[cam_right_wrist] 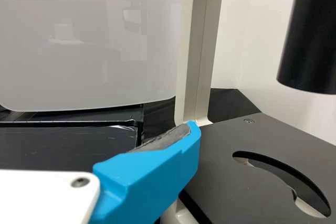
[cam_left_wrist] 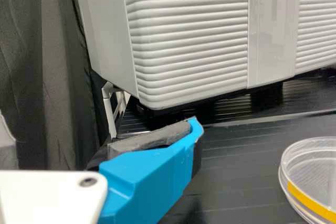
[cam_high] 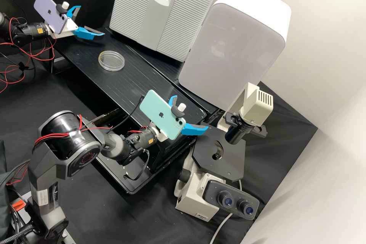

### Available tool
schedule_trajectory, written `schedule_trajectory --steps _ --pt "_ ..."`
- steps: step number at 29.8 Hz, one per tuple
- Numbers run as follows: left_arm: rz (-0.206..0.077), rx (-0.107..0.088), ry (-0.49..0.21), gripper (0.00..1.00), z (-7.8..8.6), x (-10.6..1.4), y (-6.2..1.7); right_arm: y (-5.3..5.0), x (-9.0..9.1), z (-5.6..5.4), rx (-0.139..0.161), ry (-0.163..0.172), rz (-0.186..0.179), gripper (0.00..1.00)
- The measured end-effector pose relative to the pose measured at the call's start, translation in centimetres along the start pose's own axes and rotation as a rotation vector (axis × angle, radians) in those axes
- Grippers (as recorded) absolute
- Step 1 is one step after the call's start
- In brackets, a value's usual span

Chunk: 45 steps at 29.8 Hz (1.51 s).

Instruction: Slide the petri dish to the right

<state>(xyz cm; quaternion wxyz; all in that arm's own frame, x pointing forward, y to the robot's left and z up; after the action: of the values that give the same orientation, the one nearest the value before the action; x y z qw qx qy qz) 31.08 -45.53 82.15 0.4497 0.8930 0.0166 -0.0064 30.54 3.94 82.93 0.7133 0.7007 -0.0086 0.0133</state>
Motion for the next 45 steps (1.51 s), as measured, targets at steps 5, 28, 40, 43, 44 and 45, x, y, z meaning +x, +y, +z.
schedule_trajectory --steps 5,28,40,43,44,45 --pt "0.0 0.0 0.0 1.0 0.0 0.0 0.0 0.0 0.0 0.0 0.0 0.0 0.0 1.0" --pt "0.0 0.0 0.0 1.0 0.0 0.0 0.0 -1.5 0.3 -8.5 -0.026 0.254 -0.04 1.0" --pt "0.0 0.0 0.0 1.0 0.0 0.0 0.0 -3.4 -1.0 -14.8 -0.105 0.386 -0.07 1.0" --pt "0.0 0.0 0.0 1.0 0.0 0.0 0.0 -3.9 -1.3 -16.0 -0.115 0.405 -0.084 1.0" --pt "0.0 0.0 0.0 1.0 0.0 0.0 0.0 -4.1 -1.4 -16.5 -0.119 0.407 -0.093 1.0" --pt "0.0 0.0 0.0 1.0 0.0 0.0 0.0 -4.2 -1.5 -16.8 -0.121 0.408 -0.095 1.0"
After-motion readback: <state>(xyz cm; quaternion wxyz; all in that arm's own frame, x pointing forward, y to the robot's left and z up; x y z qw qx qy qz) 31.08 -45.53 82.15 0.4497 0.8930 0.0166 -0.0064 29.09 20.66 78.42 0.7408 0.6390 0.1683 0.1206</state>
